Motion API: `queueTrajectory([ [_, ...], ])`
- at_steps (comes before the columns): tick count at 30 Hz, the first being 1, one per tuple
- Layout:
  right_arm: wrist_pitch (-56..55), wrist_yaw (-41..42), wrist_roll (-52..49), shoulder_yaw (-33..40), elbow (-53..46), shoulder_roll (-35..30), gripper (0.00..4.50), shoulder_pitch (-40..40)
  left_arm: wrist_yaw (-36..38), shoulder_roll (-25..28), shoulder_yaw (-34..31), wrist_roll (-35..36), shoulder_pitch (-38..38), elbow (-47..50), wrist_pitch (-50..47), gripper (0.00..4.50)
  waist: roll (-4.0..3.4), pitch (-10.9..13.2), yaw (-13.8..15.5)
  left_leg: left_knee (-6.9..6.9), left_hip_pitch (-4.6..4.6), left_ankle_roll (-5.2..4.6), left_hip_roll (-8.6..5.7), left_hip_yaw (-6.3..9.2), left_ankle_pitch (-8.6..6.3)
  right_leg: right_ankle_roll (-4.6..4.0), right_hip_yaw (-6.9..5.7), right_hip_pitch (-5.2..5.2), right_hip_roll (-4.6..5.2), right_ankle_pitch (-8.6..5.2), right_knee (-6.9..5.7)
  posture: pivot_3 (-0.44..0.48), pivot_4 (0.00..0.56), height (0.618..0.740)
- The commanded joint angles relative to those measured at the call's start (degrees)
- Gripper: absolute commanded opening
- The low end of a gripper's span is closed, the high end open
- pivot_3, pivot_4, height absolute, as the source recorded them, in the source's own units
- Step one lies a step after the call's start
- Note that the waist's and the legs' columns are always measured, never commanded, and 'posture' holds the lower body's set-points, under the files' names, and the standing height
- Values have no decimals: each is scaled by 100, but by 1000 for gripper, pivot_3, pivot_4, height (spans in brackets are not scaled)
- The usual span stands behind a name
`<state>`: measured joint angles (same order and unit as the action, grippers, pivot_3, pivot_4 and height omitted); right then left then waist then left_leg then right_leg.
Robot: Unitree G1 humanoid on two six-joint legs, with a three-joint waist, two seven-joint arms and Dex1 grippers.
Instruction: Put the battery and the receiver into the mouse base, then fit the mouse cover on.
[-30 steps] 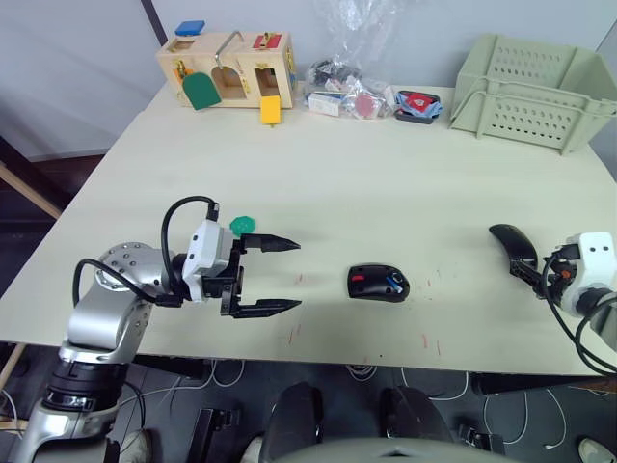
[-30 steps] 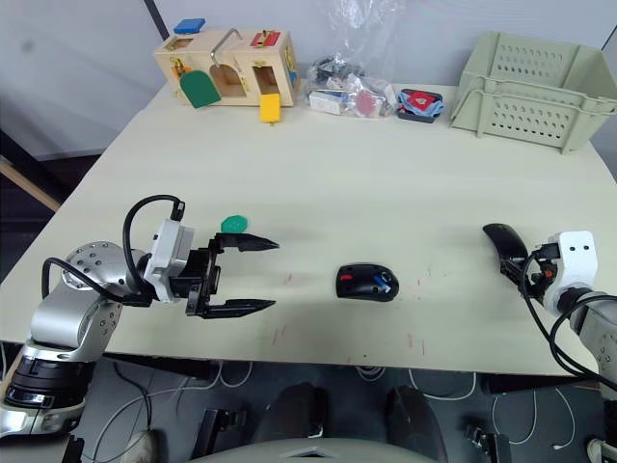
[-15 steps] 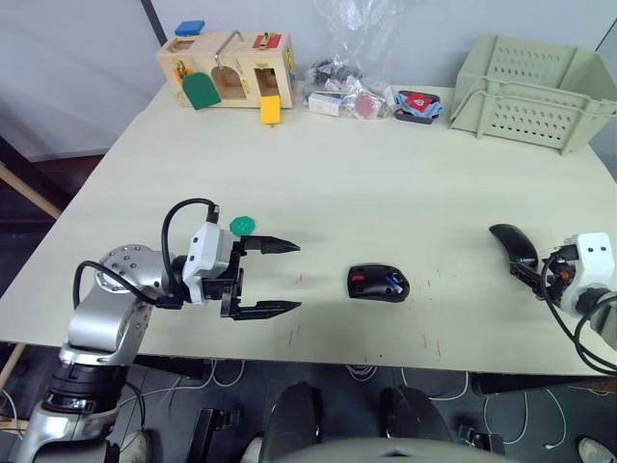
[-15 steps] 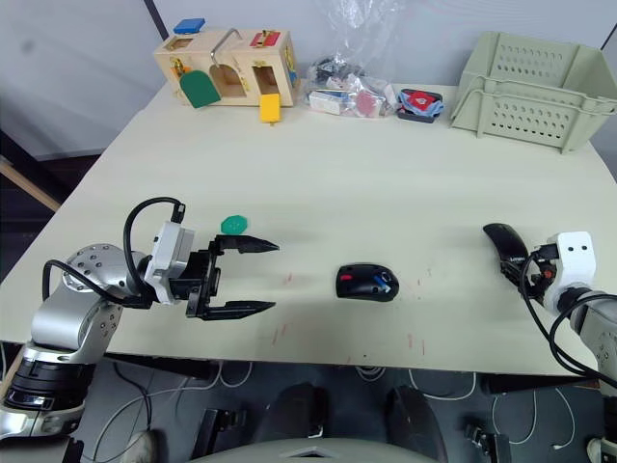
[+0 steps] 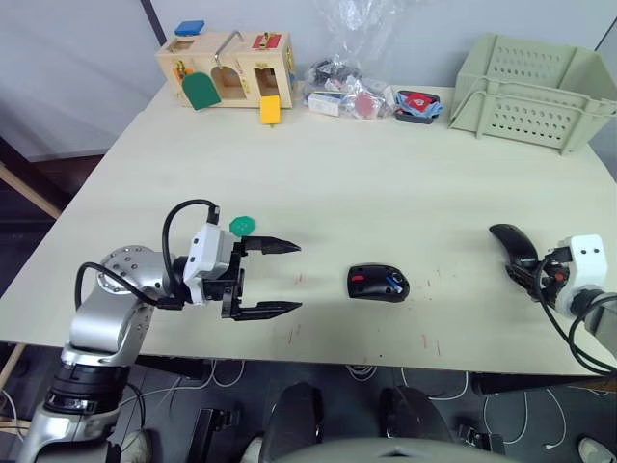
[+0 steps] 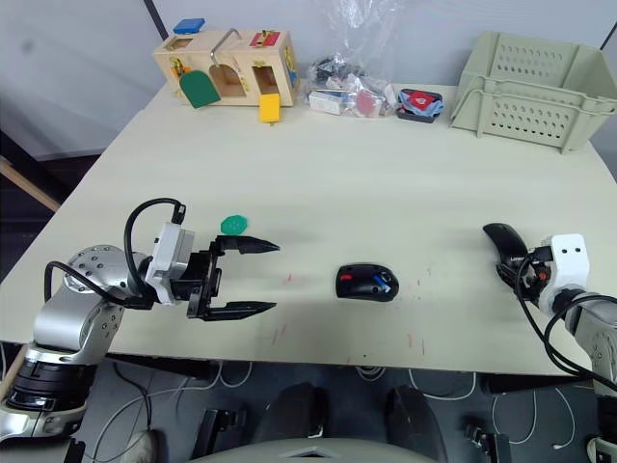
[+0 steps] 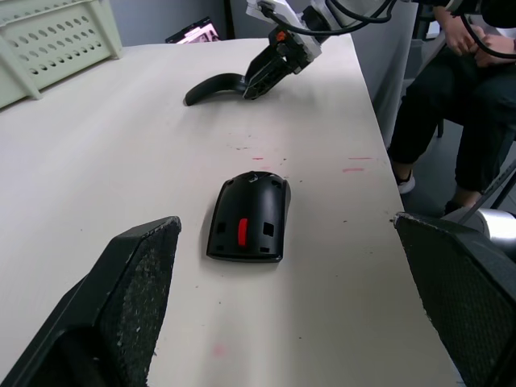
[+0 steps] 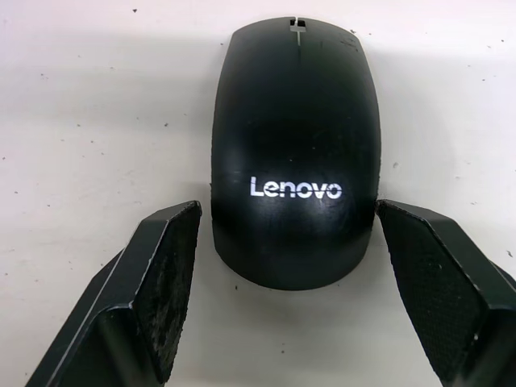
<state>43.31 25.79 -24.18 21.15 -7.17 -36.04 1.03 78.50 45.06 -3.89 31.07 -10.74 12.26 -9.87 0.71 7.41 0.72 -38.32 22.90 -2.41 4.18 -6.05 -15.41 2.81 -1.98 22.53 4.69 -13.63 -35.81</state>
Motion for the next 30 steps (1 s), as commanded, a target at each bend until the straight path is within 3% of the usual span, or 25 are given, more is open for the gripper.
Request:
queueTrajectory([
  [1, -138, 16, 22, 90, -59, -44, 3662, 70, -6, -8, -33, 39, 24, 56, 60, 4500, 0, 0, 3, 0, 0, 0, 0, 0, 0, 0, 0, 0, 0, 0, 0, 0, 150, 740],
  [30, -200, -59, -71, 229, -152, 21, 3662, 209, 60, -63, 47, -21, 29, -62, 143, 4500, 0, 0, -3, 1, 1, 0, 1, -1, 0, 0, 1, 3, 0, 0, 0, 0, 150, 740],
])
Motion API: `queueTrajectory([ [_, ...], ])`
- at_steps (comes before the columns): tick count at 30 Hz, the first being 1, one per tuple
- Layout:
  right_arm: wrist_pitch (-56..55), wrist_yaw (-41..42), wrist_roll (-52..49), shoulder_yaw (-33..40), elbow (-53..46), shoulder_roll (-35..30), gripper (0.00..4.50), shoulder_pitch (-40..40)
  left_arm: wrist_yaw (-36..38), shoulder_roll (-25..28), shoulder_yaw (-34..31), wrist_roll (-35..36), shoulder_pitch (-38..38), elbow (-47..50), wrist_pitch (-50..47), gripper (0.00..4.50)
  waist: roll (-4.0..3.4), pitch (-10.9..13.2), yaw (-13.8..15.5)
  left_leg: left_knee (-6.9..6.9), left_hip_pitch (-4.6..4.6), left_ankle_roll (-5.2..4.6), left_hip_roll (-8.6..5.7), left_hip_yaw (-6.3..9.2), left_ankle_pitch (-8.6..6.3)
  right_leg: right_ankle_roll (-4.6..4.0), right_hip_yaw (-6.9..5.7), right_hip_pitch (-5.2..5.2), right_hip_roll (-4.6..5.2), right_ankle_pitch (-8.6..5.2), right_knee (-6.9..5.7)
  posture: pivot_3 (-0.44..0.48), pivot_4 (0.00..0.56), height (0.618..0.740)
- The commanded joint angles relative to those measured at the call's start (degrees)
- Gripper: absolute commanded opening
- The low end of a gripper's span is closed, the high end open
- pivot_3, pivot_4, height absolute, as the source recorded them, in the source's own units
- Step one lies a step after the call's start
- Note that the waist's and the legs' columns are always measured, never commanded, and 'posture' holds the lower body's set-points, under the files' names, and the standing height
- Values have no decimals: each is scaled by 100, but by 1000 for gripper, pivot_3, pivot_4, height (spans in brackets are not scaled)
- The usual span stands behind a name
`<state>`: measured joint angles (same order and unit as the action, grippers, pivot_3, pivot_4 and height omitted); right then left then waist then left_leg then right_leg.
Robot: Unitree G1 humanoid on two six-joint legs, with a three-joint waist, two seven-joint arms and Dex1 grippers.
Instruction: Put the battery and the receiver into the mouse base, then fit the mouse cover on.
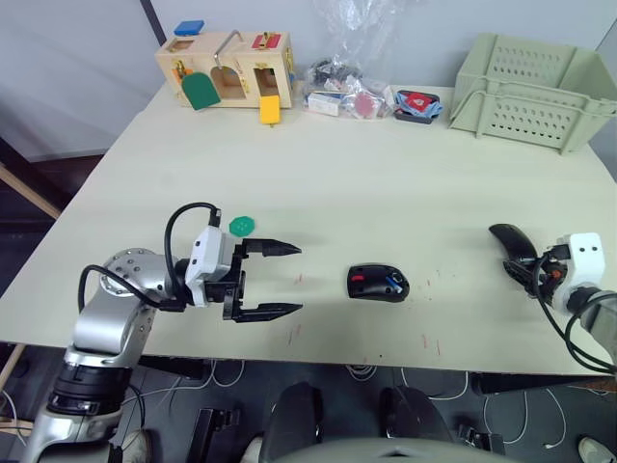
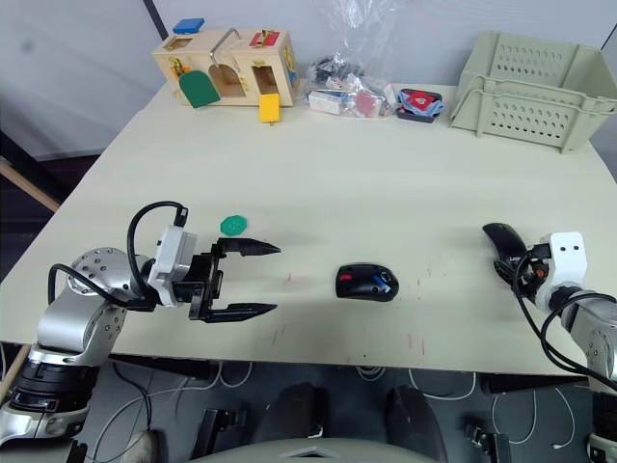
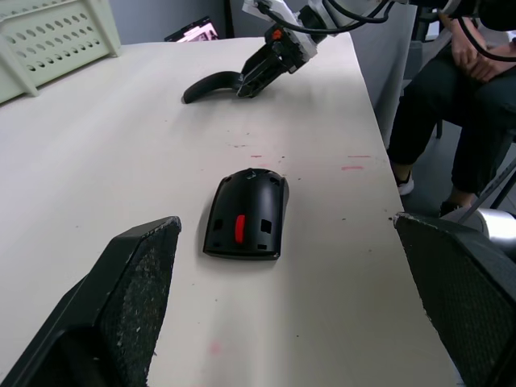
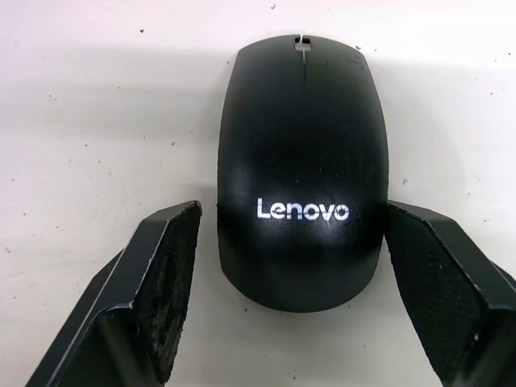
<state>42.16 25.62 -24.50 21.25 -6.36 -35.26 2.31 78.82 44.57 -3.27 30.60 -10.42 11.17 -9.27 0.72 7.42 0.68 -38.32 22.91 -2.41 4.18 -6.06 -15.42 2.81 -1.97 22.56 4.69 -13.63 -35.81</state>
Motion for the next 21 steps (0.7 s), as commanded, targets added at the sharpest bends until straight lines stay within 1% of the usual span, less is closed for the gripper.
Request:
queueTrajectory([
  [1, -90, -41, -32, 214, -226, -61, 3662, 78, 29, -17, -6, 22, -5, 39, 92, 4500, 0, 0, 2, 0, 0, 0, 0, 0, 0, 0, 0, 0, 0, 0, 0, 0, 150, 740],
  [9, -89, -82, -19, 230, -223, -62, 3662, 63, 38, -34, 40, 8, -35, 4, 125, 4500, 0, 0, 2, 1, 2, 0, 0, 0, 0, 0, 0, 1, 0, 0, 2, 0, 150, 740],
  [10, -92, -89, -17, 231, -223, -61, 3127, 63, 41, -36, 43, 7, -37, 0, 127, 4500, 0, 0, 2, 1, 2, 0, 0, 0, 0, 0, 0, 1, 0, 0, 2, 0, 150, 740],
  [11, -96, -92, -17, 232, -221, -62, 2740, 60, 41, -39, 50, 5, -41, -3, 127, 4500, 0, 0, 2, 1, 2, 0, 0, 0, 0, 0, 0, 1, 1, 0, 2, 0, 150, 740],
  [12, -96, -95, -6, 222, -221, -73, 2585, 52, 42, -39, 59, 7, -45, -6, 128, 4500, 1, 0, 3, 1, 2, 0, 0, 0, 0, 0, 0, 1, 1, 0, 2, 0, 150, 740],
  [21, -104, -94, 31, 198, -240, -114, 2585, 25, 38, -30, 95, 18, -51, -20, 145, 4500, 1, 1, 3, 1, 2, 0, 0, 0, 0, 0, 0, 2, 1, 0, 2, 0, 150, 740],
])
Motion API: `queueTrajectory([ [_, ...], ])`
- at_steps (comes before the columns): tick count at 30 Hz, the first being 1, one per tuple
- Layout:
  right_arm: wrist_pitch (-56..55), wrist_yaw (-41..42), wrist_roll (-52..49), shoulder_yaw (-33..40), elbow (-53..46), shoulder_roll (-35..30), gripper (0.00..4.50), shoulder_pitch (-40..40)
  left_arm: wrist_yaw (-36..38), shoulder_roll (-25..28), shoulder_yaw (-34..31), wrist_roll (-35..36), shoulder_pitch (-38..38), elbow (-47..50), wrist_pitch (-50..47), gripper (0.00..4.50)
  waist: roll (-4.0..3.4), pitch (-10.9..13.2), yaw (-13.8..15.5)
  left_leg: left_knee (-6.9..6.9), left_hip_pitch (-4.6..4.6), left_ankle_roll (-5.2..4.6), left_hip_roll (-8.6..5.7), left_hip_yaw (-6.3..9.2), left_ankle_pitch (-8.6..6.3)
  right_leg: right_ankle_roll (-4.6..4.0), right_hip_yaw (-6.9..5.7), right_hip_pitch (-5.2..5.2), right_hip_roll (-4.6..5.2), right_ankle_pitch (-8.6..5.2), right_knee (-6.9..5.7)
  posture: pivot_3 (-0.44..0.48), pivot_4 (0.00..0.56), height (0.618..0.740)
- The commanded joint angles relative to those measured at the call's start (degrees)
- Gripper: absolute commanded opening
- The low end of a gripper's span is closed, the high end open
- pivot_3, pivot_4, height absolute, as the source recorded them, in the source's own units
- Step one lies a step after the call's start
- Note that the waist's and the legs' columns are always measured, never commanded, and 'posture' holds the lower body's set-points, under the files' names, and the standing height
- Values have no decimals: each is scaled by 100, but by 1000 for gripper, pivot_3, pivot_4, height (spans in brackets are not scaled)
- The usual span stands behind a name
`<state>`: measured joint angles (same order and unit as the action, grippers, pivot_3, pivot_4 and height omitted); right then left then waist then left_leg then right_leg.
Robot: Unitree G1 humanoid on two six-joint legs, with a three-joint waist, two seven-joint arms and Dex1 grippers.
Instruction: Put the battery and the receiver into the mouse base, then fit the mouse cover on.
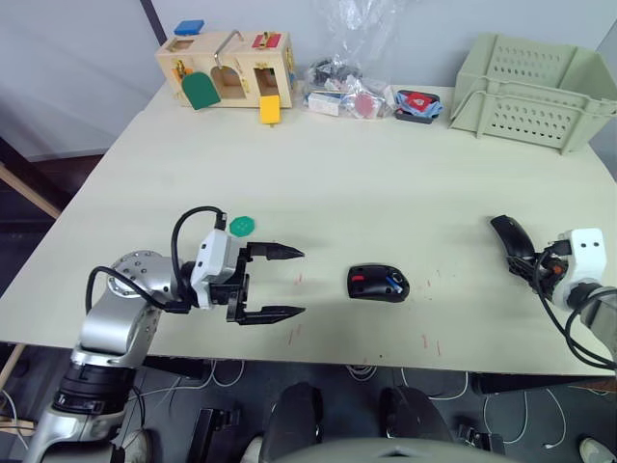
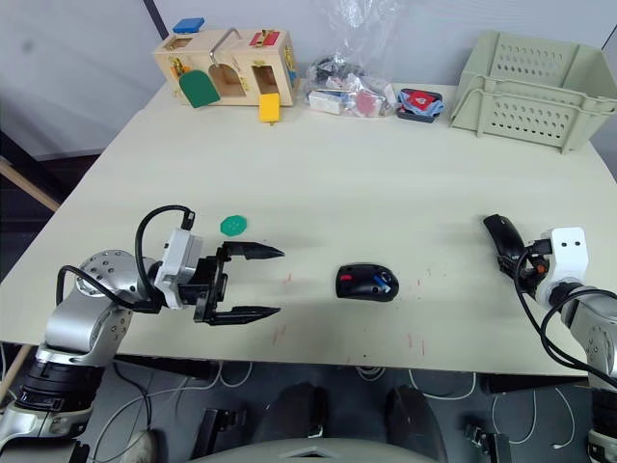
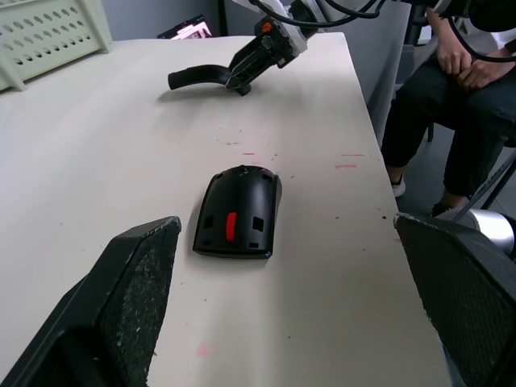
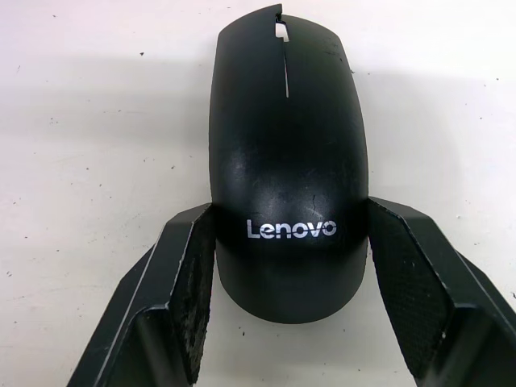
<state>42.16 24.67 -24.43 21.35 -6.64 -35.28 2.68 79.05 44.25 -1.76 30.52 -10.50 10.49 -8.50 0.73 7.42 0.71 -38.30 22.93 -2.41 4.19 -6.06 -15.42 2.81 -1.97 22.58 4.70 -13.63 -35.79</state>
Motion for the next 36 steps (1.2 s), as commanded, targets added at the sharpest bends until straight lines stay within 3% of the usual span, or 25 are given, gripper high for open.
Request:
queueTrajectory([
  [1, -98, 9, 20, 194, -228, -121, 2585, -18, 15, 4, -55, 28, -43, 48, 67, 4500, 0, 0, 1, 0, 0, 0, 0, 0, 0, 0, 0, 0, 0, 0, 0, 0, 150, 740],
  [5, -85, 344, -67, 175, -460, -354, 2585, -109, 37, 28, -72, 34, -50, 29, 70, 4500, -3, 2, 7, 0, 0, 0, 0, 0, 0, 0, 0, 0, 0, 0, 0, 0, 150, 740],
  [17, -548, 2913, -419, -397, -1413, -2141, 2585, -276, 352, 165, -96, -11, -352, -402, 195, 4500, 11, 10, 4, 2, 3, -1, 1, -1, 0, 1, 2, 9, 1, 0, 2, 0, 150, 740],
  [25, -253, 3918, -528, -1613, -1833, -2950, 2585, 1099, 656, 277, -126, 49, -577, -639, 227, 4500, 26, 24, -1, 3, 8, 0, 4, -1, 0, 0, 1, 17, 4, 0, 4, 0, 150, 740],
  [36, 554, 4021, -47, -3548, -2186, -2615, 2585, 2998, 948, 380, -195, 50, -724, -953, 345, 4500, 35, 24, 4, -8, 78, 0, 3, 8, 1, -2, -14, 74, 17, 2, 6, 0, 150, 740],
])
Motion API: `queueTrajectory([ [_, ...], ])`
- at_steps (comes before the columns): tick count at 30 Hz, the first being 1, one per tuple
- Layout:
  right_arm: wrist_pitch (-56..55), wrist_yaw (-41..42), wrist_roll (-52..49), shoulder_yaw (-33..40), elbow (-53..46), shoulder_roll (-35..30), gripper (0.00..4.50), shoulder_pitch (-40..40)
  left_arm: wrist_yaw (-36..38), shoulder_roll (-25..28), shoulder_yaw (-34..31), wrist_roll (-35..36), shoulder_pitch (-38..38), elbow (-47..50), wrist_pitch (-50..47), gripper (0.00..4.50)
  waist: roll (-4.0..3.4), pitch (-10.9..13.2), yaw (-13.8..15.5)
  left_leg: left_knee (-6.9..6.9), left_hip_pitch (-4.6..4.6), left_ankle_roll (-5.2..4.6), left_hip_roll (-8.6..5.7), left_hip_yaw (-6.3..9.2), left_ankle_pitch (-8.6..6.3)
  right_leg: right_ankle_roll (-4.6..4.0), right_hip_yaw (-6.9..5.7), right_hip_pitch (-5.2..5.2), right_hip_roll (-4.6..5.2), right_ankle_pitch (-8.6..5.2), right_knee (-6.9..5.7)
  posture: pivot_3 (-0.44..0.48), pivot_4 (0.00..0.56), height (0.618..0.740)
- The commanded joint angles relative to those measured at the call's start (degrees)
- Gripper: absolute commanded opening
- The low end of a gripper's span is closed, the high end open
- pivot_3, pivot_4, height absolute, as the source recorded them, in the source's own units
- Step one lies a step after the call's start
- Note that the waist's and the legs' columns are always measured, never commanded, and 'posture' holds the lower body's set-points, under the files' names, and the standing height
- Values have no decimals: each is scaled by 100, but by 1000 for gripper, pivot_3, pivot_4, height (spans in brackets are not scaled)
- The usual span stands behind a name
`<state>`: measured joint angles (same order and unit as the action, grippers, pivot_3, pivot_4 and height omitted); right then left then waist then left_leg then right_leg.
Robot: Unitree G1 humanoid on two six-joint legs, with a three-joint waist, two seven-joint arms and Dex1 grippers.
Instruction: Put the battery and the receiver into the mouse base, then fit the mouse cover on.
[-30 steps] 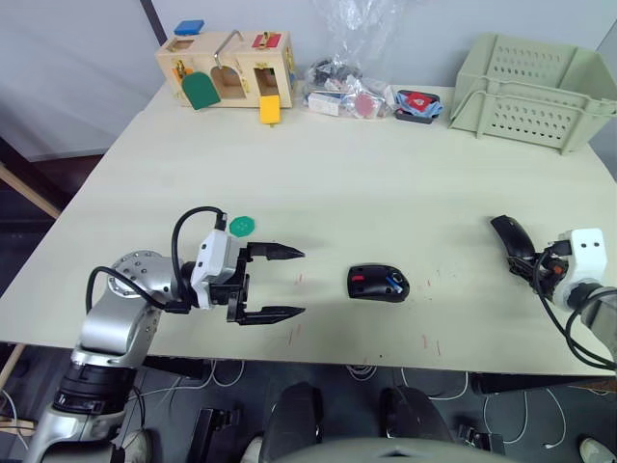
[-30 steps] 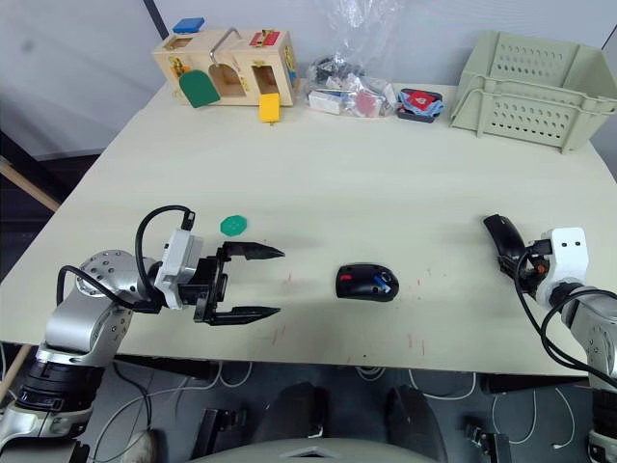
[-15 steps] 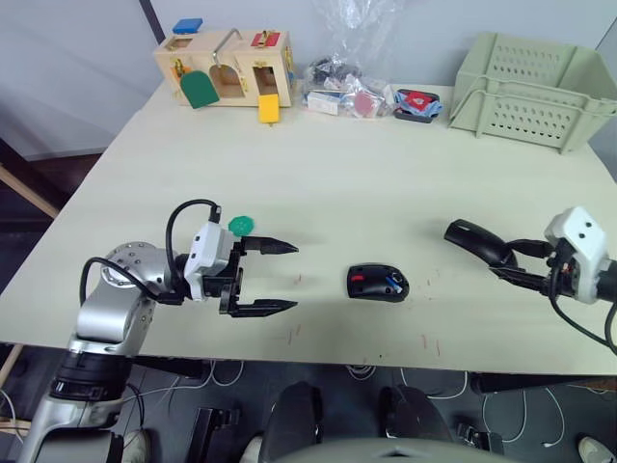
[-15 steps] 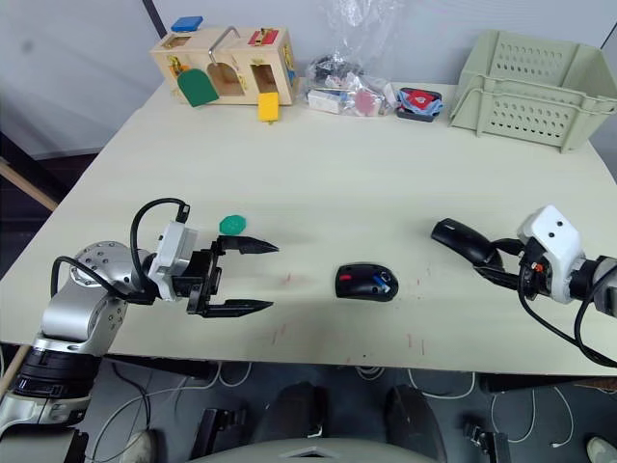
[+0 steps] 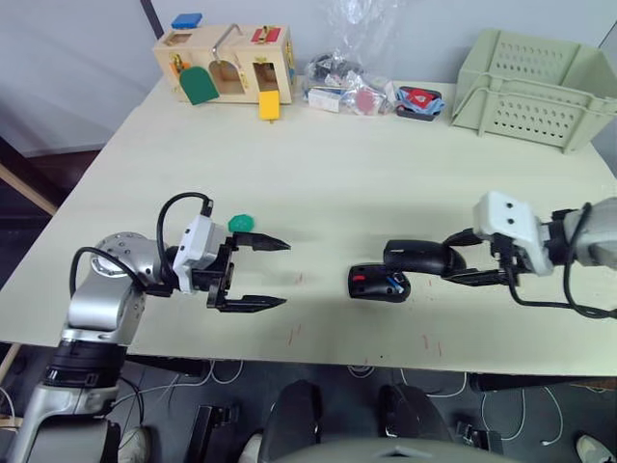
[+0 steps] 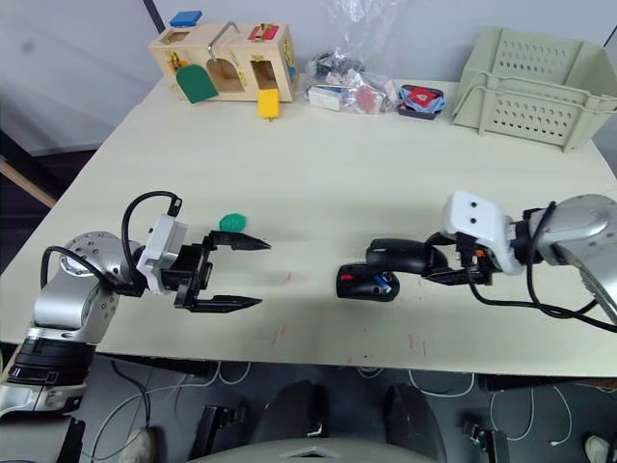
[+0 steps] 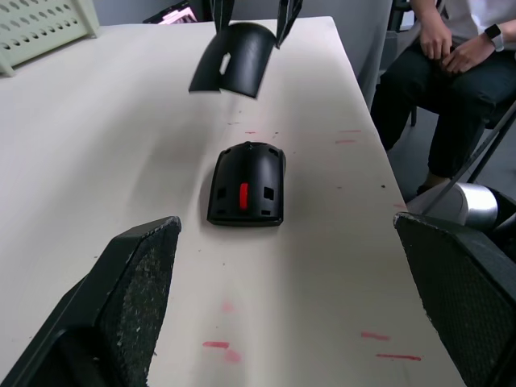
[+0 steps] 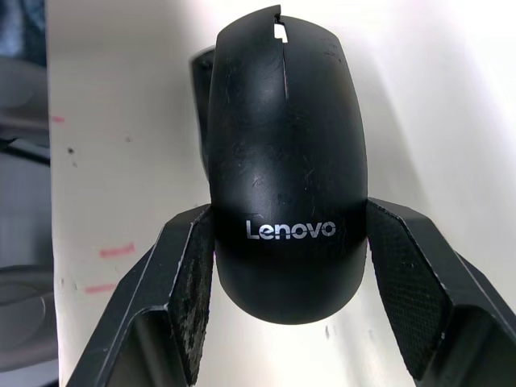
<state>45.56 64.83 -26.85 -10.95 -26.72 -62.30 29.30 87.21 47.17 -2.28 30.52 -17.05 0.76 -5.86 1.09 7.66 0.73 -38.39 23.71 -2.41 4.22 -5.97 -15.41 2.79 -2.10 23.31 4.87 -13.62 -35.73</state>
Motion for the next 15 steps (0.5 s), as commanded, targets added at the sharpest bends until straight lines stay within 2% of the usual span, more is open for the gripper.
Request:
queueTrajectory([
  [1, 259, 11, 279, -481, -187, 135, 2585, 465, 144, 94, -142, 53, -78, 11, 85, 4500, 0, 0, 6, 0, 6, 0, -4, -2, 0, 0, 0, 5, 0, 0, 0, 0, 150, 740],
  [9, 536, -37, 871, -1415, 28, 625, 2585, 1175, 205, 115, -115, 94, -107, 28, 56, 4500, 1, 0, -4, -2, 6, 0, -8, -5, 1, 1, -3, 7, -7, 0, -7, 0, 150, 740],
  [15, 688, -70, 1176, -1765, 141, 885, 2585, 1416, 217, 127, -117, 104, -115, 38, 52, 4500, 1, -1, 1, -5, 6, 1, -7, -7, 2, 2, -3, 6, -11, 1, -13, 0, 150, 740],
])
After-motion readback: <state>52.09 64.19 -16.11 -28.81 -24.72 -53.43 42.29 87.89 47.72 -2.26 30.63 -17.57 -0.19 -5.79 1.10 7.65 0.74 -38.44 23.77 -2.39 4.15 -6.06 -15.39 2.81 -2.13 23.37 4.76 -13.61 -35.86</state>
